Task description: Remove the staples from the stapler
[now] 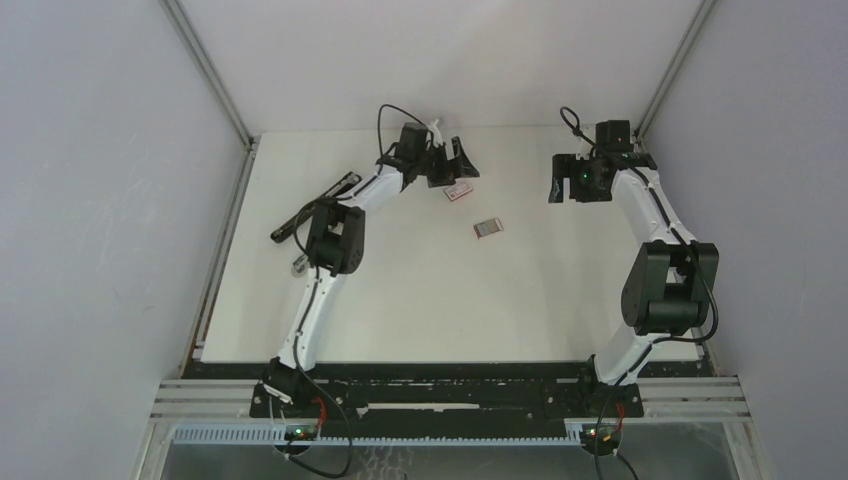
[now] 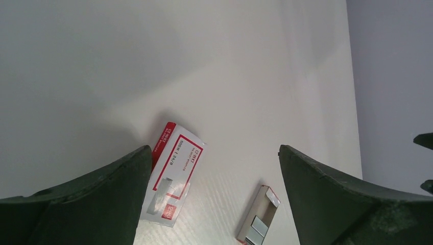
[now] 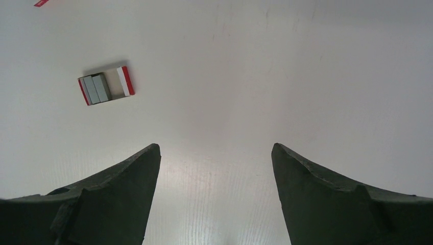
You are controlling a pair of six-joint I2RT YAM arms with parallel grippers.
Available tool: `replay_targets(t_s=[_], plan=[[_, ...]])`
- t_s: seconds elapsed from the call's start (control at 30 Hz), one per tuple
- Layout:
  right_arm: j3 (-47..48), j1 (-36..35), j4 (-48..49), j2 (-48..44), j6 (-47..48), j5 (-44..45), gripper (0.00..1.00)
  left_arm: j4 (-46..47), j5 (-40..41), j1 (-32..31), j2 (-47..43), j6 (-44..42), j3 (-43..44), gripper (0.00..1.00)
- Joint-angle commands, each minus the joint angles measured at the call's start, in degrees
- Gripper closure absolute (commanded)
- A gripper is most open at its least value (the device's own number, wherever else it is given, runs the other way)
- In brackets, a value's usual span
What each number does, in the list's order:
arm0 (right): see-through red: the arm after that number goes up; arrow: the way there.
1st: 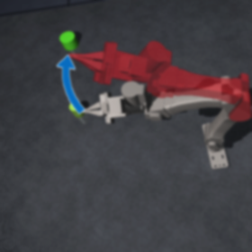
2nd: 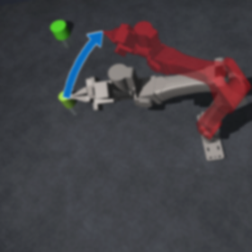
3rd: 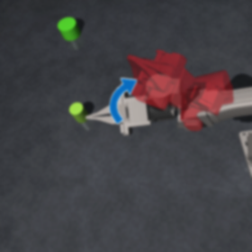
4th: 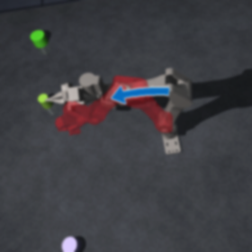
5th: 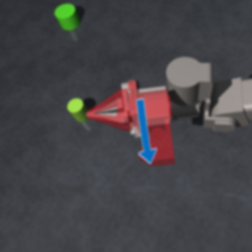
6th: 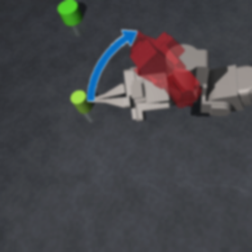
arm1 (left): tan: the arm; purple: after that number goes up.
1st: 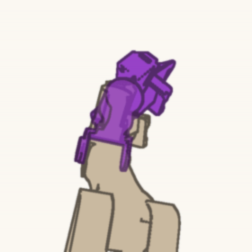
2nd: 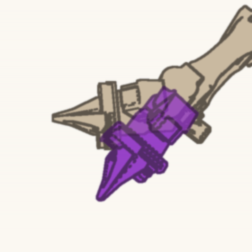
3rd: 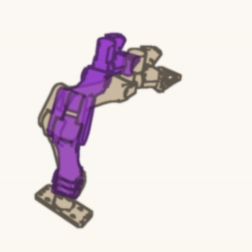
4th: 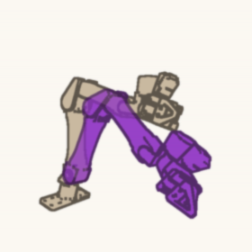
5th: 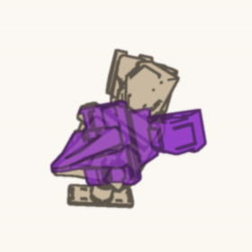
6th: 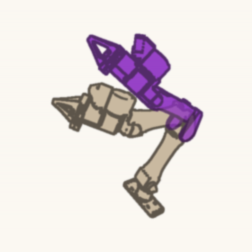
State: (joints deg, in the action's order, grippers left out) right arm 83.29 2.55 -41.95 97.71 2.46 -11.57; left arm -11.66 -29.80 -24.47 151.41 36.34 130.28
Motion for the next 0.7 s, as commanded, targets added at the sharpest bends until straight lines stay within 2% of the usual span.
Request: replay_targets(t_s=[0.0,0.37,0.67], plan=[[0.83,0.02,1.35,-2.26,-0.40,-1.52,0.20,-0.74,-5.00,-1.37,-2.24,-4.41,-1.06,0.02],[0.78,0.18,0.91,-2.22,-0.16,-2.69,0.20,-9.90,-7.84,-5.68,-2.00,-15.70,2.33,0.00],[5.71,-0.89,-1.64,8.81,-3.66,-3.77,0.22,-13.53,-8.07,-8.09,-4.40,-23.04,-0.51,0.06]])
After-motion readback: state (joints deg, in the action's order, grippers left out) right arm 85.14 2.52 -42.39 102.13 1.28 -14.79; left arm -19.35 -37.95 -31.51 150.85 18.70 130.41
